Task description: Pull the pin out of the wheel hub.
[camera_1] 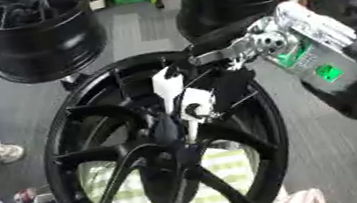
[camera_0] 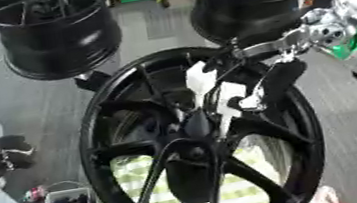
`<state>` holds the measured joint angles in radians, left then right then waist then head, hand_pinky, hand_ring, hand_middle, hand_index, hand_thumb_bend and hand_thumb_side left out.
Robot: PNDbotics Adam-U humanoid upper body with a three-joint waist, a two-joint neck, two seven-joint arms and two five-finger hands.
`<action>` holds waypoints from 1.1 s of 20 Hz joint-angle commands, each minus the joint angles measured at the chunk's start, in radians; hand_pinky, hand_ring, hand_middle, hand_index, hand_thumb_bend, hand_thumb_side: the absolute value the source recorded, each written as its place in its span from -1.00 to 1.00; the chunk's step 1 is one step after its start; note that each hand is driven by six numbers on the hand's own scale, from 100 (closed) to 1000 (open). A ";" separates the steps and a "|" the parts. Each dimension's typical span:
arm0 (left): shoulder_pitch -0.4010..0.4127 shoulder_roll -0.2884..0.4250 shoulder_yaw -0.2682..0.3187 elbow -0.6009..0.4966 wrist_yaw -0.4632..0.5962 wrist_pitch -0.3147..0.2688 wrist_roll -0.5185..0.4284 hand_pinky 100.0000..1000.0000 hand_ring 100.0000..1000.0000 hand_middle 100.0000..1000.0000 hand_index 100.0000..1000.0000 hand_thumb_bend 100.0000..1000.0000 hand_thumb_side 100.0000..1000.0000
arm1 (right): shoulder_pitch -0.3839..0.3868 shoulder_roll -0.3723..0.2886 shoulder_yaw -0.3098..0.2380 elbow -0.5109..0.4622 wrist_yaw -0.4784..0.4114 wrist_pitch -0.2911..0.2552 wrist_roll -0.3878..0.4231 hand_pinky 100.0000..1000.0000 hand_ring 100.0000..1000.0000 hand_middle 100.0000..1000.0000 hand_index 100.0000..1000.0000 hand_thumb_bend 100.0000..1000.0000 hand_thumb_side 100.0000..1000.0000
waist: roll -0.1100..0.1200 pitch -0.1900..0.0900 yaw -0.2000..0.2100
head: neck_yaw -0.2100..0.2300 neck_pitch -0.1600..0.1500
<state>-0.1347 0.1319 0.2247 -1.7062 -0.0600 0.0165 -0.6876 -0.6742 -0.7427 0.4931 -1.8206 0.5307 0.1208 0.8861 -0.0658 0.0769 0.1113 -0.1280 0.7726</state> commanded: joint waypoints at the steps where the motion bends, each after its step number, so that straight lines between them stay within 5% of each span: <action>1: -0.008 0.014 -0.004 -0.019 -0.002 0.001 -0.002 0.30 0.18 0.21 0.50 -1.00 0.80 | -0.007 -0.016 -0.011 0.011 0.024 -0.006 0.007 0.64 0.70 0.82 0.98 -0.70 0.00 | 0.003 -0.012 0.001 | -0.004 -0.003; 22: -0.012 0.014 -0.006 -0.017 0.000 -0.001 -0.001 0.29 0.19 0.21 0.50 -1.00 0.80 | 0.007 0.006 -0.006 0.105 0.068 -0.032 -0.011 0.63 0.69 0.76 0.89 -0.69 0.01 | 0.005 -0.011 0.002 | -0.004 -0.003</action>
<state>-0.1346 0.1318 0.2238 -1.7063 -0.0600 0.0165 -0.6876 -0.6578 -0.7242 0.4976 -1.7146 0.5957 0.0885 0.8790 -0.0648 0.0753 0.1133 -0.1280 0.7726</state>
